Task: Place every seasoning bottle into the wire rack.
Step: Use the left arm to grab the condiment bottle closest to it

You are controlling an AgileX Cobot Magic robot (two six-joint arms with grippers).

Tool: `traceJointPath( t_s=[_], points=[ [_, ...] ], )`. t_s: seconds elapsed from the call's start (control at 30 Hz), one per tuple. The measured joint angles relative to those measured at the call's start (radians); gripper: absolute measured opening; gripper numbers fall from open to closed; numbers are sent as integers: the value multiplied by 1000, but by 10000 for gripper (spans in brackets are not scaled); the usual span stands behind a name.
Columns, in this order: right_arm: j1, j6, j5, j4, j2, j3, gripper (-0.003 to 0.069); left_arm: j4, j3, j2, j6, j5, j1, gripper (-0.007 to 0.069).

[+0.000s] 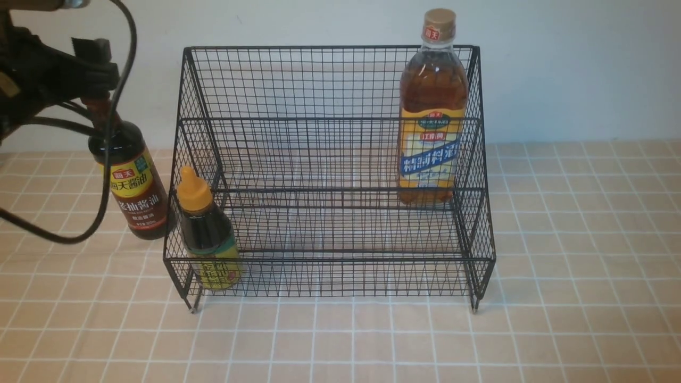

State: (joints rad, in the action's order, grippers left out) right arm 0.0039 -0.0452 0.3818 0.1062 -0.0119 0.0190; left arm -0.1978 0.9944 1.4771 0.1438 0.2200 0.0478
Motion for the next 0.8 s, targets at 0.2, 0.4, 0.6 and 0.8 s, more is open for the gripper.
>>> traceJointPath(
  t_s=[0.2,0.4,0.6,0.8],
  points=[
    [0,0,0,0,0,0,-14,0,27,83,0,24,0,573],
    [0,0,0,0,0,0,-14,0,27,138,0,25,0,573],
    [0,0,0,0,0,0,-14,0,27,173,0,41,0,558],
    [0,0,0,0,0,0,-14,0,27,201,0,55,0,316]
  ],
)
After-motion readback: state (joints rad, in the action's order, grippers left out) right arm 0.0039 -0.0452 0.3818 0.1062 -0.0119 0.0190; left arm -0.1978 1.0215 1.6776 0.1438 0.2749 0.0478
